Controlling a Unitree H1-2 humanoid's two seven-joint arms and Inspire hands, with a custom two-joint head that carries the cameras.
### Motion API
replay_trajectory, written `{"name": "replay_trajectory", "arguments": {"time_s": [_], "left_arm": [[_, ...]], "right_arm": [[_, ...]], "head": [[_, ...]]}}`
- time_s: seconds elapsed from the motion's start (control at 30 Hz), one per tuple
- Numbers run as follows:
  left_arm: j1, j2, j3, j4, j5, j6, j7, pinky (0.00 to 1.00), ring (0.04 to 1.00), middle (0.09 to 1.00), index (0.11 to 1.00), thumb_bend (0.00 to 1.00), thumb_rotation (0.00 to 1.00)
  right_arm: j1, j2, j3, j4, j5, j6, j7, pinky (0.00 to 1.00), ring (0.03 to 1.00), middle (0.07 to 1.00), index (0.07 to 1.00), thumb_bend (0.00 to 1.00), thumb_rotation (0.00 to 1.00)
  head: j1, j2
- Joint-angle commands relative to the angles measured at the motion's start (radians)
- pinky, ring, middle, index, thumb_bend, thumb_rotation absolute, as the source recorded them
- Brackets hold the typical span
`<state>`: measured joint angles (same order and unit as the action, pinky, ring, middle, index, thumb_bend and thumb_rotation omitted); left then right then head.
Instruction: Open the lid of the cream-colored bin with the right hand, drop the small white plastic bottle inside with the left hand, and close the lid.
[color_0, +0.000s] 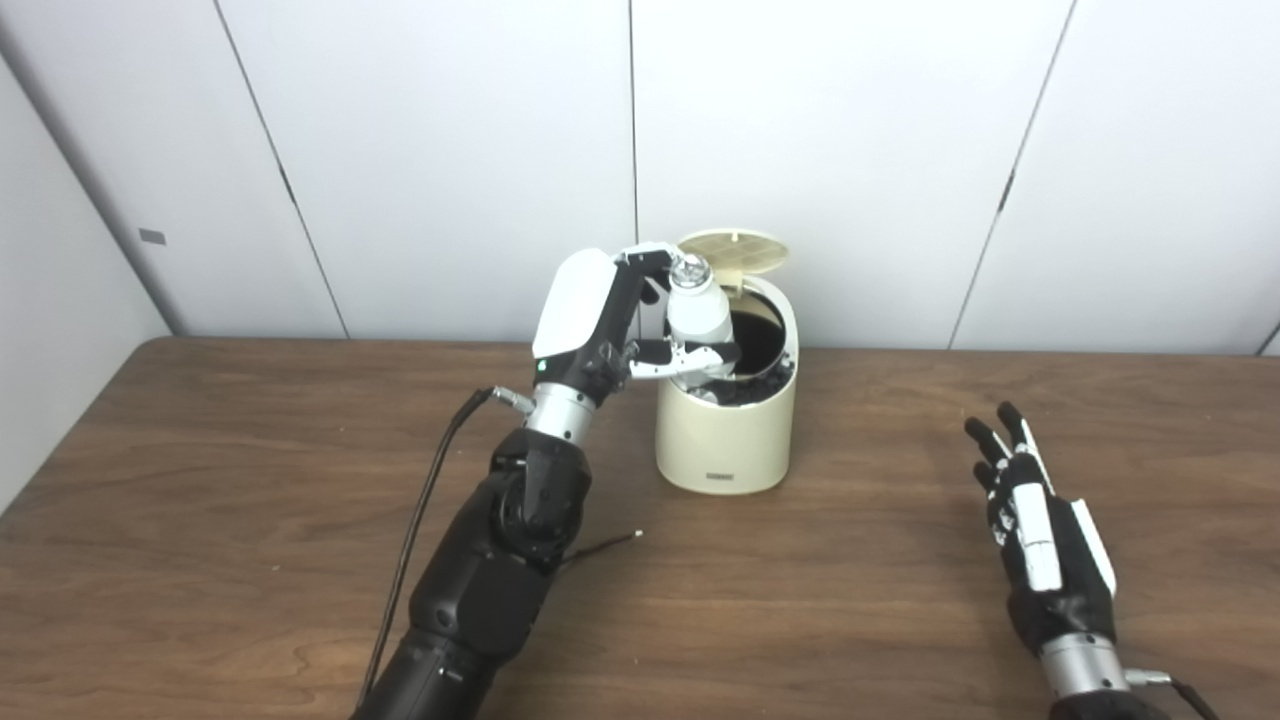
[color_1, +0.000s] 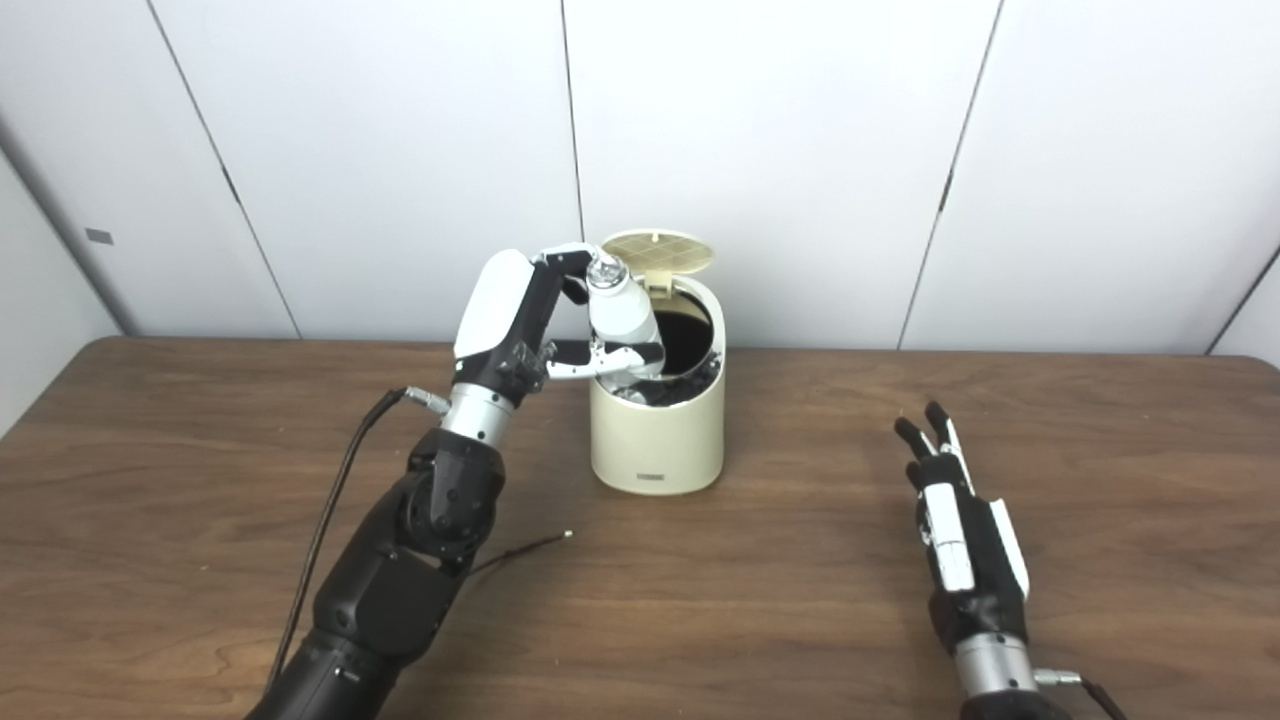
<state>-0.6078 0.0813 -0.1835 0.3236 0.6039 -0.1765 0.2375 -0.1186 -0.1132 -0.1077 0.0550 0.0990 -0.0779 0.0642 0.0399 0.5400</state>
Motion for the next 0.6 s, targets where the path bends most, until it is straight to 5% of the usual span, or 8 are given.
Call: {"name": "replay_trajectory", "arguments": {"time_s": [0.0,0.33,0.37,0.43,0.57], "left_arm": [[-0.043,0.007,0.007,-0.028,-0.014,-0.027,0.019,0.54,0.604,0.654,0.495,0.52,0.04],[-0.045,0.01,0.005,-0.026,-0.029,-0.039,0.021,0.55,0.604,0.66,0.496,0.52,0.04],[-0.045,0.011,0.005,-0.026,-0.029,-0.039,0.019,0.55,0.608,0.663,0.568,0.71,0.02],[-0.046,0.01,0.005,-0.026,-0.033,-0.037,0.016,0.55,0.615,0.667,0.629,0.88,0.0],[-0.049,0.011,0.002,-0.026,-0.03,-0.033,0.014,0.54,0.62,0.669,0.643,0.92,0.0]], "right_arm": [[0.008,0.005,0.006,0.033,0.005,-0.013,0.003,1.0,1.0,0.93,0.991,0.66,0.94],[0.006,0.006,0.007,0.035,0.007,-0.013,0.003,1.0,1.0,0.934,0.993,0.67,0.93],[0.005,0.006,0.007,0.038,0.006,-0.016,0.003,1.0,1.0,0.934,0.993,0.67,0.93],[0.005,0.006,0.007,0.039,0.004,-0.017,0.002,1.0,1.0,0.933,0.992,0.67,0.93],[0.004,0.003,0.007,0.041,0.004,-0.015,0.004,1.0,1.0,0.935,1.0,0.68,0.93]], "head": [[0.001,0.0],[0.003,0.002],[0.003,0.003],[0.003,0.002],[0.003,0.002]]}}
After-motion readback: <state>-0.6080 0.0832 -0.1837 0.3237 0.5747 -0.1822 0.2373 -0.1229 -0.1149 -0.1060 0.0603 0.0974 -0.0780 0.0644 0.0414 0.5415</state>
